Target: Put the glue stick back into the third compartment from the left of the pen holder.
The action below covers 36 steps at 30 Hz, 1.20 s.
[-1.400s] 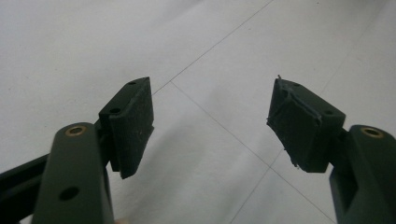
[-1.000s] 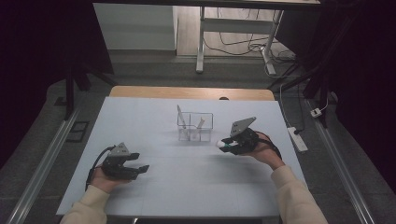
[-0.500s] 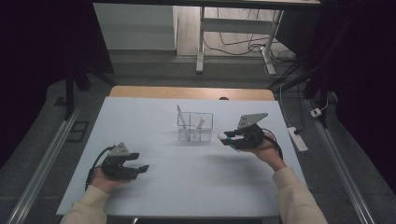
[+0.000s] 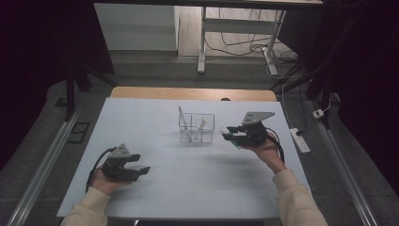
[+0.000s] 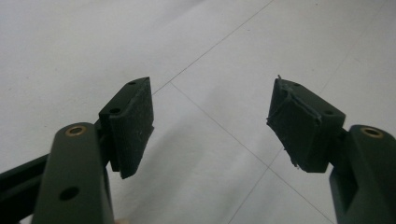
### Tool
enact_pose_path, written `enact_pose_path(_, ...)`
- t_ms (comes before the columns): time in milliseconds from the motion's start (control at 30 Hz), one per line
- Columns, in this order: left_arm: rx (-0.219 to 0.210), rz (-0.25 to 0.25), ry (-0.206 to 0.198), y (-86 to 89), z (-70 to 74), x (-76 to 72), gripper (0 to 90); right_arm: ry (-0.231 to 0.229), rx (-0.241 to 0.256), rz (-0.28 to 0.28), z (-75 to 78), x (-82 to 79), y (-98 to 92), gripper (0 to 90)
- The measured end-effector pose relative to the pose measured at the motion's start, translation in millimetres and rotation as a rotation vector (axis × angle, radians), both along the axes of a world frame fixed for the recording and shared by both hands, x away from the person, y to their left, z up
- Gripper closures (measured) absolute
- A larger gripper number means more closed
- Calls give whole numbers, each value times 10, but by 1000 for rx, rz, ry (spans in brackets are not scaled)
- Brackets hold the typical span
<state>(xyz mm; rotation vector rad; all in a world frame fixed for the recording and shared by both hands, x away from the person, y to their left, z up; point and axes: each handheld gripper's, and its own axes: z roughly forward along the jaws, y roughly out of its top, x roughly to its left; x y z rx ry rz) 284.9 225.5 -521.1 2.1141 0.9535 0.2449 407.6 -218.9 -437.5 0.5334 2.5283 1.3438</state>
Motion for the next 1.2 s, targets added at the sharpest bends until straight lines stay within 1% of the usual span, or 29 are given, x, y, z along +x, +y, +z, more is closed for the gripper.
enact_pose_path(100,0,2,1,3,2,-8,312,-12,13,-34,19,5,-14,650)
enact_pose_path(133,1,1,2,5,2,-9,312,-13,26,-44,24,12,-20,650)
enact_pose_path(233,1,5,2,10,1,-14,311,-20,34,-74,37,25,-25,650)
enact_pose_path(433,0,7,3,11,-1,-9,311,-20,75,-114,62,48,-6,650)
enact_pose_path(533,0,6,3,12,-1,-8,311,-23,92,-120,77,56,24,650)
enact_pose_path(567,0,7,3,14,-1,-7,311,-26,91,-127,85,56,35,650)
enact_pose_path(833,0,8,4,20,-5,-9,311,-46,130,-168,158,81,116,650)
enact_pose_path(900,0,6,4,16,-6,-8,311,-46,146,-176,180,93,134,650)
enact_pose_path(1200,-1,7,3,21,-4,-9,311,-56,170,-199,247,128,238,650)
